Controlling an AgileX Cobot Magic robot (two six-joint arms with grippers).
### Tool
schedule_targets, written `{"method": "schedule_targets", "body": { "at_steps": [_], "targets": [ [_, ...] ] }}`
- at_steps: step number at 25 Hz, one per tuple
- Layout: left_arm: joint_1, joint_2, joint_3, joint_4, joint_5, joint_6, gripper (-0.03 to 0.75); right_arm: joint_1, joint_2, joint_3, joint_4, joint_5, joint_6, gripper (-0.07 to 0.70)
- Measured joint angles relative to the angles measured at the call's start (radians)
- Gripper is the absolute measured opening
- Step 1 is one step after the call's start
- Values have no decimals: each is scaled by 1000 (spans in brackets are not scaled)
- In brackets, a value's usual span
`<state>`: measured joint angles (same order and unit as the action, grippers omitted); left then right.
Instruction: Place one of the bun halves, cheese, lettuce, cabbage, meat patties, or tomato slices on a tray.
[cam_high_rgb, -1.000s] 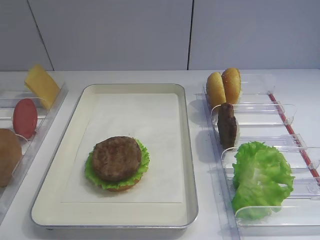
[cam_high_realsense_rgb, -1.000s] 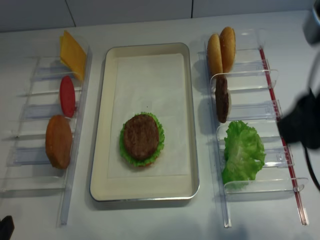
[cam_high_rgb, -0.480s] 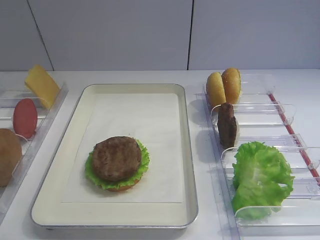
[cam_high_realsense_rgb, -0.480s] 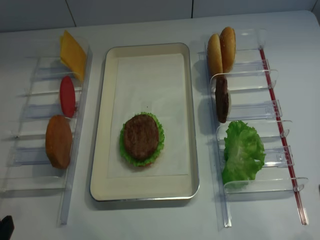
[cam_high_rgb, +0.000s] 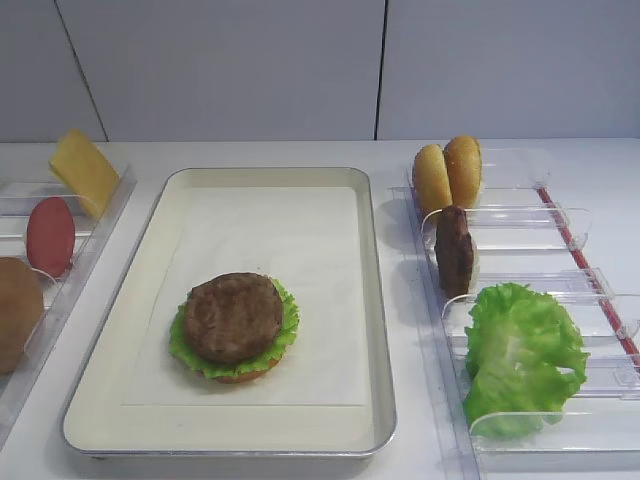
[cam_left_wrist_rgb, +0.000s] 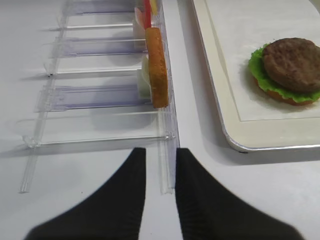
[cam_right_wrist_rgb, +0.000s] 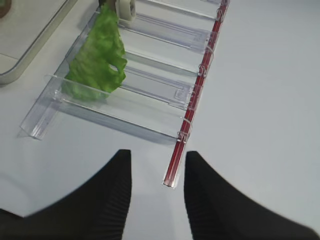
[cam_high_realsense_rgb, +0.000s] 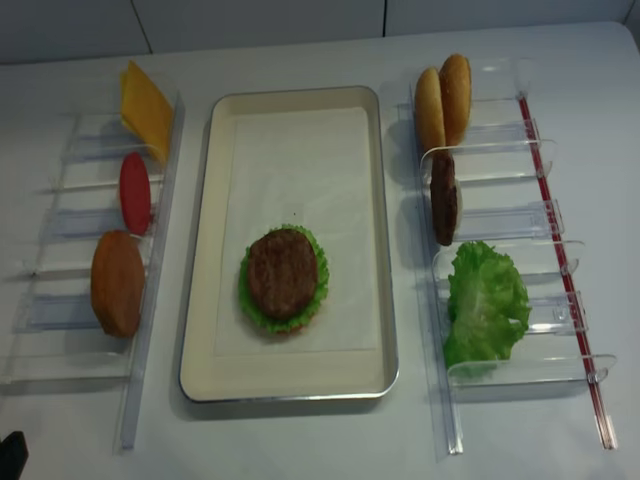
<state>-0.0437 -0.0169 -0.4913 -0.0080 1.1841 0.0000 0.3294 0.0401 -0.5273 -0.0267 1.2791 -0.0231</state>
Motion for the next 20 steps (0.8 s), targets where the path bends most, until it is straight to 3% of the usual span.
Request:
{"method": "schedule_targets", "body": {
  "at_steps": [4,11,20],
  "targets": [
    [0,0,0,0,0,0,139,0,-41,5,0,-28,0,297],
    [0,0,0,0,0,0,139,0,-56,52,14,-134,0,264],
    [0,0,0,0,0,0,139,-6,-57,55,18,-143,2,248]
  ]
}}
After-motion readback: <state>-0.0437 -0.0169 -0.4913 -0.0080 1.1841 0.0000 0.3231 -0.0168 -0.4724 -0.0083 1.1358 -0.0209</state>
